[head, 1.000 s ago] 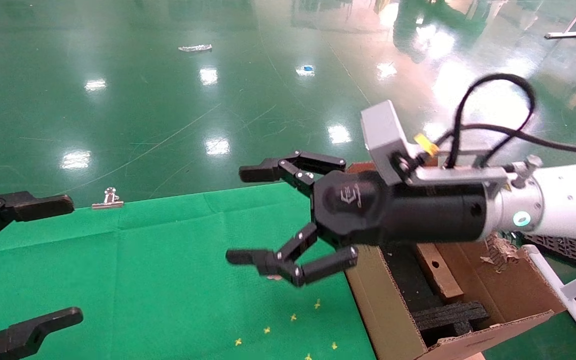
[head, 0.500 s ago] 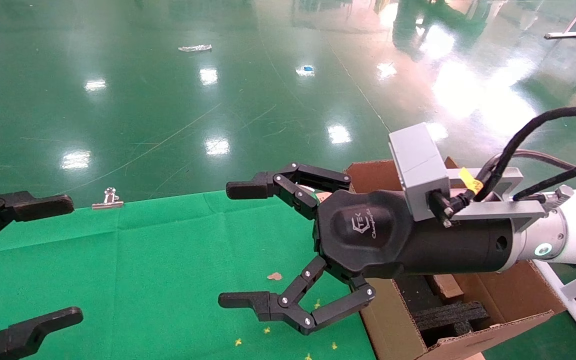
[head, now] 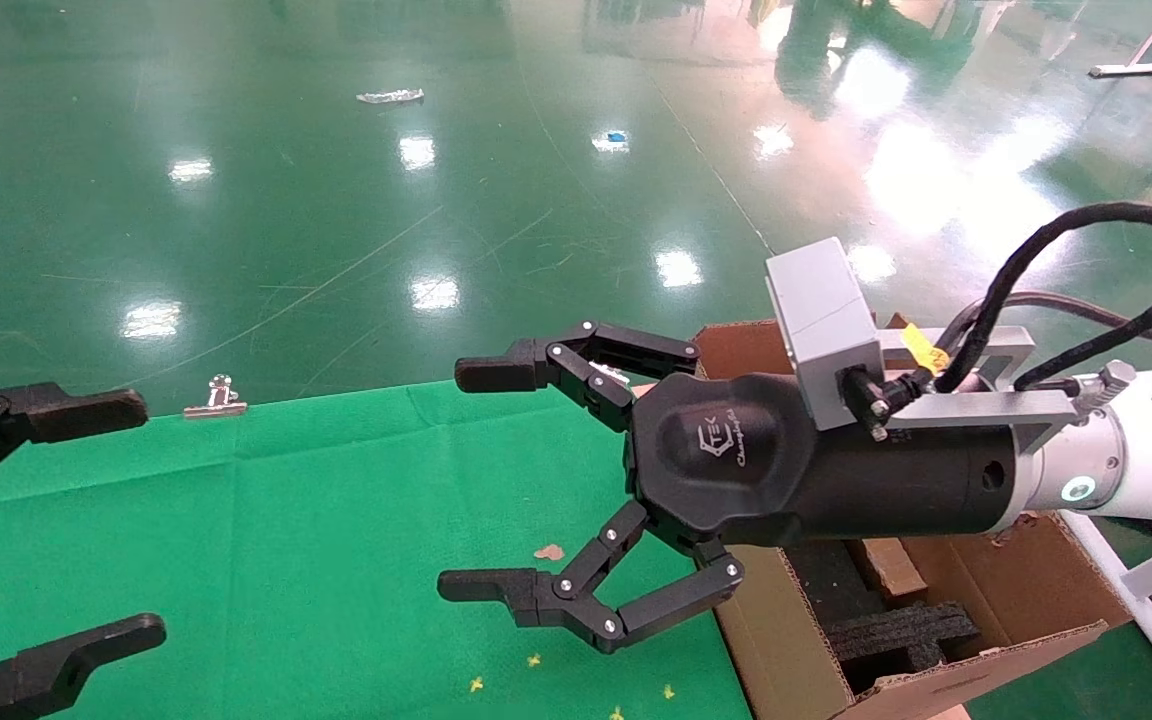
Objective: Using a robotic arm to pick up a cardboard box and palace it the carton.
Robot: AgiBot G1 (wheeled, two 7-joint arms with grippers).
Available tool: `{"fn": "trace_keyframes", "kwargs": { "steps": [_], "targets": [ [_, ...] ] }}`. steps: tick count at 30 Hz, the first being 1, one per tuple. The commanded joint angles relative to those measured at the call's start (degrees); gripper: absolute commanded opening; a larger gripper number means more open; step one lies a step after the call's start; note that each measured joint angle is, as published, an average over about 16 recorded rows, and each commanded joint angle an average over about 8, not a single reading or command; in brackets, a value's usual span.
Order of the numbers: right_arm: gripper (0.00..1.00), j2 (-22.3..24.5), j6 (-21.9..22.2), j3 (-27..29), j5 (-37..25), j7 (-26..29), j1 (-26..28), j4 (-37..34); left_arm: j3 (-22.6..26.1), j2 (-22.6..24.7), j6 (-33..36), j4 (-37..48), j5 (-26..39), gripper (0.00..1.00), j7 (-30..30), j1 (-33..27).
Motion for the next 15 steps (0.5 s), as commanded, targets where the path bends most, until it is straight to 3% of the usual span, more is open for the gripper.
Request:
{"fn": "trace_keyframes", "kwargs": {
  "steps": [1, 15],
  "targets": [
    [1.00, 0.0, 0.0, -0.1, -0.1, 0.0, 0.1, -0.1, 0.0, 0.0, 0.0, 0.0, 0.0, 1.00, 0.0, 0.0],
    [1.00, 0.1, 0.1, -0.4, -0.2, 0.1, 0.4, -0.3, 0.0, 0.0, 0.0, 0.0, 0.0, 1.00, 0.0, 0.0]
  ]
}}
